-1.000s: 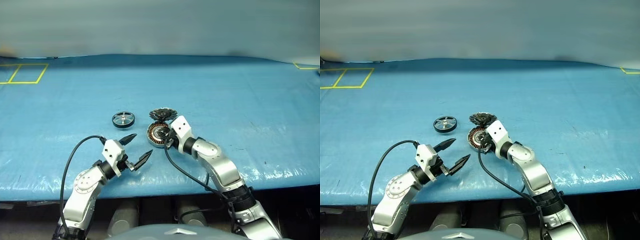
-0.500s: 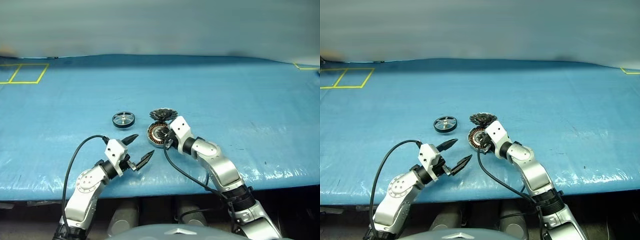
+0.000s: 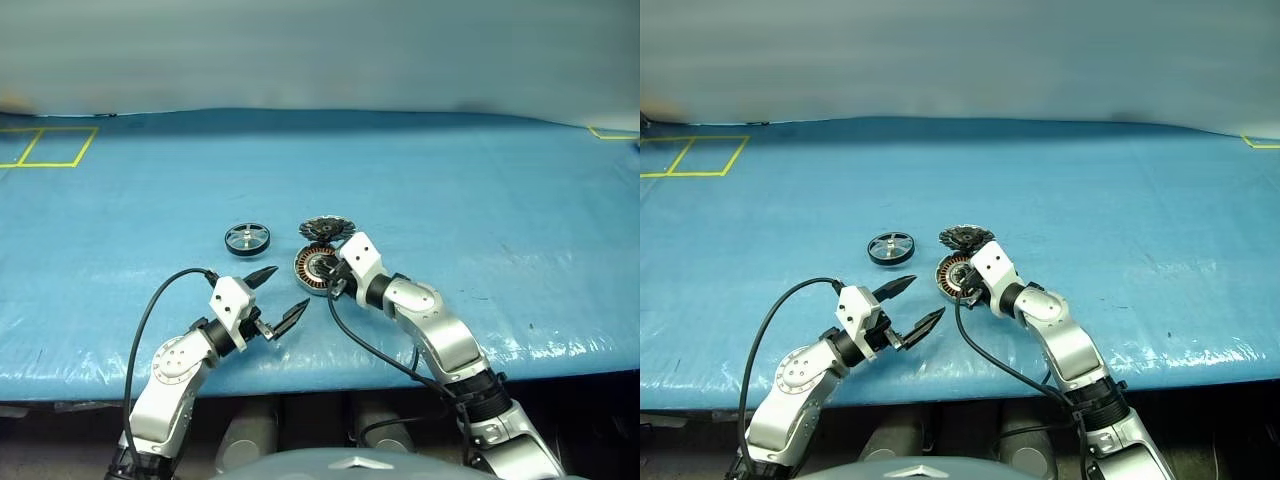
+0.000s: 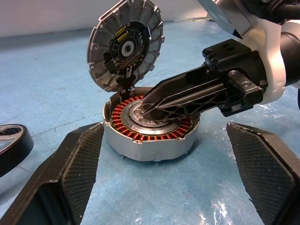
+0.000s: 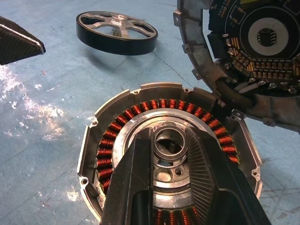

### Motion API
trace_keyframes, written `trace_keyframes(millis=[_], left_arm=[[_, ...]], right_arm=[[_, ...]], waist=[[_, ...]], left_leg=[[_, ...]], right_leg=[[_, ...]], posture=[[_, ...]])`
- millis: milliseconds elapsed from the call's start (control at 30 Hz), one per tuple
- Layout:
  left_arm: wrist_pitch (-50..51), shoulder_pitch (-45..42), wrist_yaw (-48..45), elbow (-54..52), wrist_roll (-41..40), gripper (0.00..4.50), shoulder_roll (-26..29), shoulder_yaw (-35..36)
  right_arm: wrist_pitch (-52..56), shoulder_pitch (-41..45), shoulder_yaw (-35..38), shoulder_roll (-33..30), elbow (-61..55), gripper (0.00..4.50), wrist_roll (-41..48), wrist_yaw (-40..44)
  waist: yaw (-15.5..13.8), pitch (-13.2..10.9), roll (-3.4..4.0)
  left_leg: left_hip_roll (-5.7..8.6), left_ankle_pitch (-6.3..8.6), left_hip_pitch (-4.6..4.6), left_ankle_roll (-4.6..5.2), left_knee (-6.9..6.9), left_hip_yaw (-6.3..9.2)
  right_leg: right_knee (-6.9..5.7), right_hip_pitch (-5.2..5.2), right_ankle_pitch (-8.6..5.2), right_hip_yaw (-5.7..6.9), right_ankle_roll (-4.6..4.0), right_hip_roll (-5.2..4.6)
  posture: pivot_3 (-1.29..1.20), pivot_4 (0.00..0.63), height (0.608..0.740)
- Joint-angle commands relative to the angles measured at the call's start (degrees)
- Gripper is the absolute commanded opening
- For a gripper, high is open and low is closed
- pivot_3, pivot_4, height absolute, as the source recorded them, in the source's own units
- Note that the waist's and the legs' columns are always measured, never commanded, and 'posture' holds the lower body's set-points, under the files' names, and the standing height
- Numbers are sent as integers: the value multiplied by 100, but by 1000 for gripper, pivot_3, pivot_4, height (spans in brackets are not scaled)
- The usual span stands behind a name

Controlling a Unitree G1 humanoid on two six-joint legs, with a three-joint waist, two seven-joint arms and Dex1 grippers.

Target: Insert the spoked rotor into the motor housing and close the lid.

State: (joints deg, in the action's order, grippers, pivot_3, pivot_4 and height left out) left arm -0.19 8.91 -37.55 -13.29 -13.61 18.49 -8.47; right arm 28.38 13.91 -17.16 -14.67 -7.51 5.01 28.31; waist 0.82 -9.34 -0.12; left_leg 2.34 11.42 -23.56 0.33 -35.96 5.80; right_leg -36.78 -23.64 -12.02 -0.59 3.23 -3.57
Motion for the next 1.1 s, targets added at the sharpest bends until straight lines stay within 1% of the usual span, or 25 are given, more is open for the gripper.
trace_keyframes(millis=[33,233,800,867,900,933,1033,1100], left_arm=[[-150,-40,-53,32,-10,4500,8,7],[-412,-45,-182,353,-44,4500,37,93],[-733,-108,-237,764,-7,4500,-29,71],[-758,-121,-244,797,-7,4500,-29,74],[-765,-123,-243,803,-5,4500,-30,74],[-771,-124,-240,805,-4,4500,-32,74],[-771,-118,-234,801,-4,4500,-37,65],[-768,-116,-231,804,1,4500,-40,59]], right_arm=[[-18,-21,85,11,-93,660,-2,-33],[-6,-48,61,5,-91,660,-23,-18],[-113,-34,-33,-26,-113,660,-54,95],[-146,-44,-9,-4,-89,1373,-25,95],[-152,-48,0,1,-82,1555,-2,110],[-149,-51,4,2,-82,1938,10,116],[-46,-53,20,26,-97,2846,-29,13],[-52,-49,43,48,-61,2846,-90,-98]], waist=[[-1,0,0],[0,0,0],[0,0,0],[0,0,0],[-1,0,0],[-1,0,0],[1,0,0],[0,0,0]], left_leg=[[0,0,0,0,0,0],[0,0,0,0,0,0],[0,0,1,0,0,0],[0,0,0,0,0,0],[0,0,0,0,0,0],[0,0,0,0,0,0],[0,0,0,0,0,0],[0,0,0,0,0,0]], right_leg=[[0,0,0,0,0,0],[0,0,0,0,0,1],[-1,0,0,0,0,1],[-1,0,0,0,0,0],[-1,0,0,0,0,0],[-1,0,0,0,0,0],[-1,0,0,0,0,0],[-1,0,0,0,0,0]], posture=[[0,150,740],[0,150,740],[0,150,740],[0,150,740],[0,150,740],[0,150,740],[0,150,740],[0,150,740]])
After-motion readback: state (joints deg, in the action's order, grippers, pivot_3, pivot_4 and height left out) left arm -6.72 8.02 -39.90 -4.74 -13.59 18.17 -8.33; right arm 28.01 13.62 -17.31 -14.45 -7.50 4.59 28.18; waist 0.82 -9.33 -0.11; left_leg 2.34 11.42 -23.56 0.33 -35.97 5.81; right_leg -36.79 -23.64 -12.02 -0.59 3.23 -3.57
